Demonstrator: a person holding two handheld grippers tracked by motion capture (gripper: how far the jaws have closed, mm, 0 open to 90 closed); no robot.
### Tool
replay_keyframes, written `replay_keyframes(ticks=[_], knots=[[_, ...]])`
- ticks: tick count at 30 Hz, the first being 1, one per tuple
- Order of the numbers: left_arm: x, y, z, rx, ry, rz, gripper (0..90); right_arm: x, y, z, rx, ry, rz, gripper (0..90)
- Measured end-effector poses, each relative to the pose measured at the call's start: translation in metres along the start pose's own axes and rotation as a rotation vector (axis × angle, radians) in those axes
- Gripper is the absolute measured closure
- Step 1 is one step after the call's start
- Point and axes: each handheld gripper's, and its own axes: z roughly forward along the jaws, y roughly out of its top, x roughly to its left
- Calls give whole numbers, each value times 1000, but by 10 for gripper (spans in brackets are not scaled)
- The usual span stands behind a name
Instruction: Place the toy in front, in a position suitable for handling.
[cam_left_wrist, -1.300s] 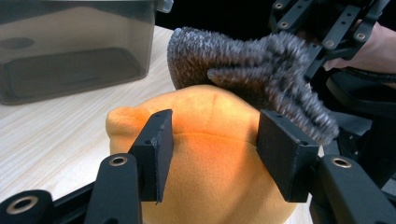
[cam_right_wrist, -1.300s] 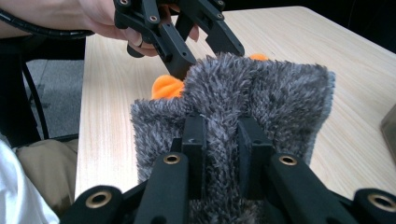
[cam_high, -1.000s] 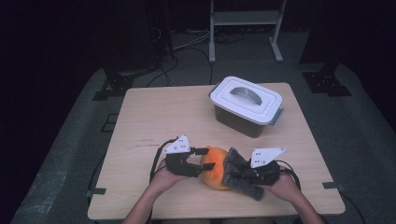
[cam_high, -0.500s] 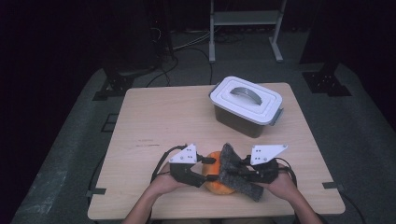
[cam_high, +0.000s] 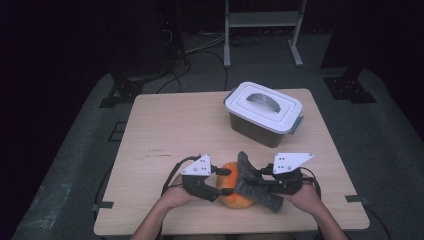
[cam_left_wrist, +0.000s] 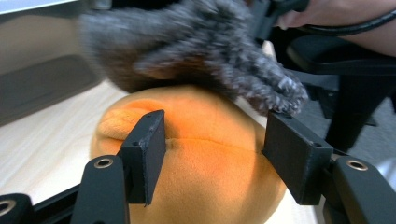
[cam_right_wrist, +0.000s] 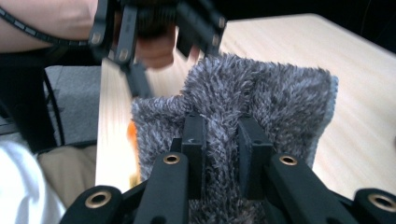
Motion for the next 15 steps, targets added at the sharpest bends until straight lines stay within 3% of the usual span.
replay_keyframes(ticks=[5,9,11,15], knots=[[0,-1,-2,14,12,10,385,-1,-3,10,36,8,4,745],[3,5,-6,-2,85,-10,314,-4,-12,12,54,13,35,744],[2,7,-6,1,96,-18,293,-4,-14,13,48,26,49,744],[0,4,-1,33,104,8,329,-3,-11,14,62,36,40,743]])
